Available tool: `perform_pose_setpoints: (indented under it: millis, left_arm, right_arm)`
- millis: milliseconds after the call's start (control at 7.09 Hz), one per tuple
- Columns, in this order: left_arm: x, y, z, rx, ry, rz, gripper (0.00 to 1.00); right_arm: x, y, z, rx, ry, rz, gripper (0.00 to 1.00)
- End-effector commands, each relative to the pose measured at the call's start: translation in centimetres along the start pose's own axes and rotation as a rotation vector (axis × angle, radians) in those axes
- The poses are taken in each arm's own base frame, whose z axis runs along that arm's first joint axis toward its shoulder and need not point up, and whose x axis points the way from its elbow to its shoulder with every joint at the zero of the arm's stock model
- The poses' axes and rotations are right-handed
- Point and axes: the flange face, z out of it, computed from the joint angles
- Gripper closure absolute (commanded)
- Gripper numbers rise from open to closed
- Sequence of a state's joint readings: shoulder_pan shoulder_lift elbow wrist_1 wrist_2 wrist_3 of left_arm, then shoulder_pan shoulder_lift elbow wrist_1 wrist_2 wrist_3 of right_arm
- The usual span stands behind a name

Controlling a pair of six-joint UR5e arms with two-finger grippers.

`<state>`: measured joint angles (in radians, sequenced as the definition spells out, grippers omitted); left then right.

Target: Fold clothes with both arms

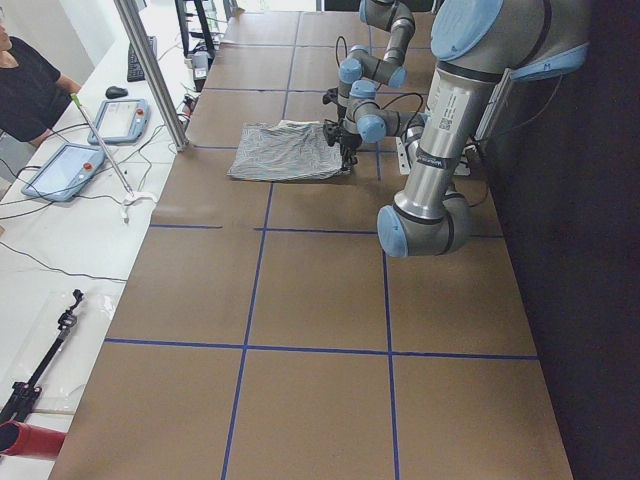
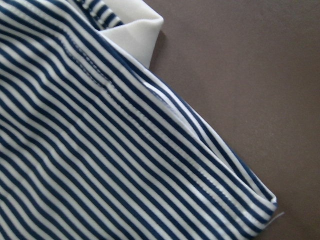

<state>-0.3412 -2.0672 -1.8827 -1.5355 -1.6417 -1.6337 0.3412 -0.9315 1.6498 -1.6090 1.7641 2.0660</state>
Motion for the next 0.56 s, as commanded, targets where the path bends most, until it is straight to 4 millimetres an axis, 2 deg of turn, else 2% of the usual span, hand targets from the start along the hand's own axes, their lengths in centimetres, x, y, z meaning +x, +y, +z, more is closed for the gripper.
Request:
perform_pose_setpoints:
  millis: [0,141,423]
  left_arm:
    - [0.03,-0.03,-0.09,-0.001,0.002,0.0,1.0]
    - [0.04,-0.05,-0.09,0.001,0.002,-0.002,1.0]
    - [0.12,-0.03,-0.22,0.001,0.005,-0.003,1.0]
  right_arm:
    - [0.05,0.01,0.1,0.003,0.006,-0.001,0.69]
    - [0.12,-0.05,0.18,0.004,0.009,0.0,0.98]
    - [-0.03,0.11,-0.02,-0.003,0.002,-0.003,1.0]
